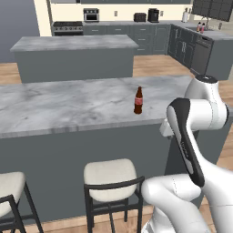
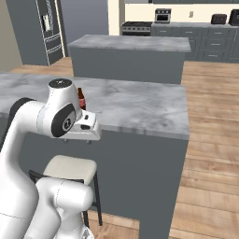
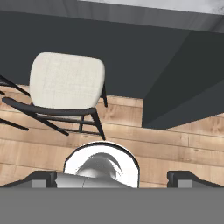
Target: Place the large bottle from the dining counter next to the other large bottle outside the sink, and place the small bottle from the dining counter next to the other small bottle inside the sink.
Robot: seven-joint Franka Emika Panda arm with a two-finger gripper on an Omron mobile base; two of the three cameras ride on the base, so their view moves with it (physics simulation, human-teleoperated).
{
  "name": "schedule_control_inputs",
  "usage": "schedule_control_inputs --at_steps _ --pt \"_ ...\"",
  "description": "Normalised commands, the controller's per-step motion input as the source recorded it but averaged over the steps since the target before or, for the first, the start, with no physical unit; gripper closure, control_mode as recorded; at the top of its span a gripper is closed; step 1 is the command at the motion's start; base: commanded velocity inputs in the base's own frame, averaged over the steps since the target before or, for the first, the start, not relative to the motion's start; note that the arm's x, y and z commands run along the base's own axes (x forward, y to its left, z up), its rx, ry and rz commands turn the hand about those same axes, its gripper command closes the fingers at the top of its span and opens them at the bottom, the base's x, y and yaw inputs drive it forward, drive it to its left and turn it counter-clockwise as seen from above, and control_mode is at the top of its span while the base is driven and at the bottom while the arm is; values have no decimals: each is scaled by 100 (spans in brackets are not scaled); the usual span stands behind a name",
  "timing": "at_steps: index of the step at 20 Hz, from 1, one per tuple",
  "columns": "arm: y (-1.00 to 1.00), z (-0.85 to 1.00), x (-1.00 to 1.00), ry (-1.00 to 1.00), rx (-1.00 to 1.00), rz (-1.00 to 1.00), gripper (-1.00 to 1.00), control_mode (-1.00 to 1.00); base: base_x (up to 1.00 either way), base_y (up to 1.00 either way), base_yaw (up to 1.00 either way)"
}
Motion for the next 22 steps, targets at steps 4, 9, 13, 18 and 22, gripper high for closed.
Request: schedule_control_inputs --at_steps 4,9,13,18,22 --pt "5 15 -24 0 -1 -6 -100 -100 0 0 0" --pt "21 52 -5 5 -12 -15 -100 -100 0 0 0" --pt "3 89 1 0 -2 -14 -100 -100 0 0 0" --pt "9 40 46 -1 0 -7 -100 -100 0 0 0" --pt "8 31 19 -9 6 0 -100 -100 0 0 0"
